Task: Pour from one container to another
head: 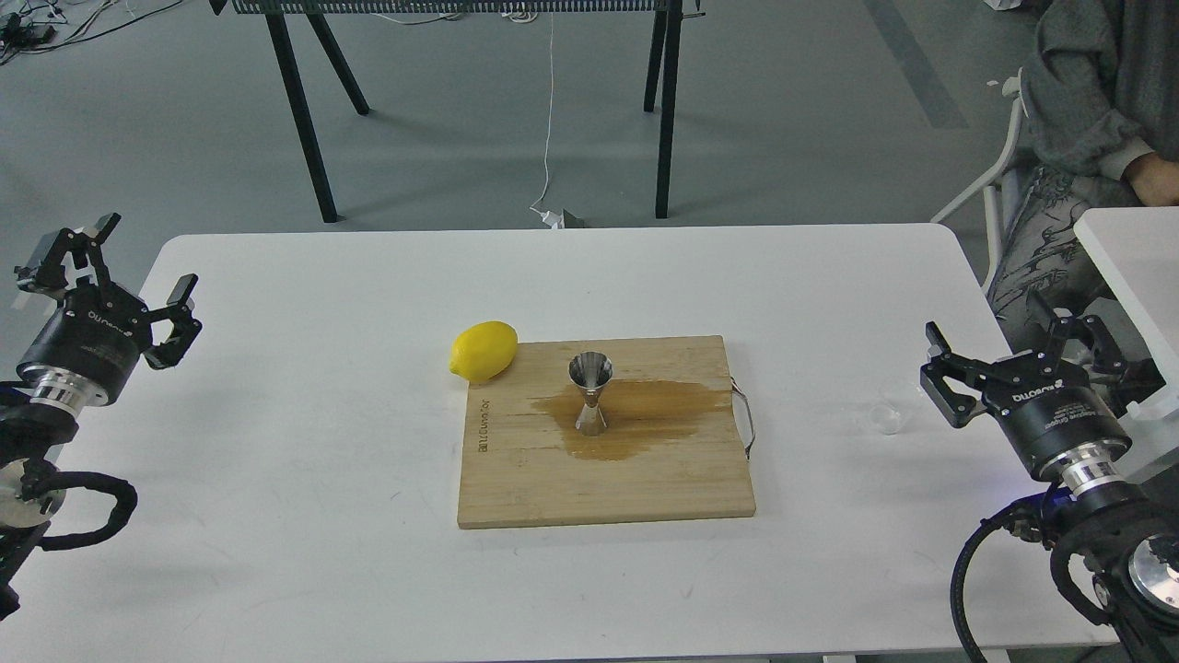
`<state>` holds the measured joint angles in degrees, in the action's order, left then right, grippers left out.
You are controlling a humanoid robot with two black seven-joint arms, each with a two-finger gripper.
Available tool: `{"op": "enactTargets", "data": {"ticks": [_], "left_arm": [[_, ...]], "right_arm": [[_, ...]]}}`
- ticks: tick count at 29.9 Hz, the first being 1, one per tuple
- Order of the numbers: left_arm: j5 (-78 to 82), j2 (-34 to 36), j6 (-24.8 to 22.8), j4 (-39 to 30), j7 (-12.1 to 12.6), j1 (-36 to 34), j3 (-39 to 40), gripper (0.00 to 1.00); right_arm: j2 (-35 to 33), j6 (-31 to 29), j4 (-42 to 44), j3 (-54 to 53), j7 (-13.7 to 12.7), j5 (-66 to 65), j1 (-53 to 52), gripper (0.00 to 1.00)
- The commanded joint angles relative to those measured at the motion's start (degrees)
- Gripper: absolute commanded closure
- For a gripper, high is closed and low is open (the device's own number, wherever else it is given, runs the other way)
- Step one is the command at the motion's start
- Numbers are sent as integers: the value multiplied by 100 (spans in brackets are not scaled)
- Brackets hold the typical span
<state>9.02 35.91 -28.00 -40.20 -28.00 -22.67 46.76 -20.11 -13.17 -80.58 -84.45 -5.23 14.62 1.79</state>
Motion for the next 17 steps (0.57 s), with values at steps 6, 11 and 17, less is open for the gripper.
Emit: {"op": "enactTargets", "data": {"ticks": [6, 11, 17], "left_arm": [[-6, -14, 0, 30, 0, 0, -9, 1], [-6, -14, 0, 30, 0, -18, -9, 1], [12, -198, 0, 30, 0, -27, -1, 1]], "right_arm": [[-20, -1247, 2141, 603, -497, -108, -1997, 1], [42, -1483, 2495, 772, -374, -135, -2271, 1], [51, -1483, 2460, 825, -312, -144, -2289, 1]]}}
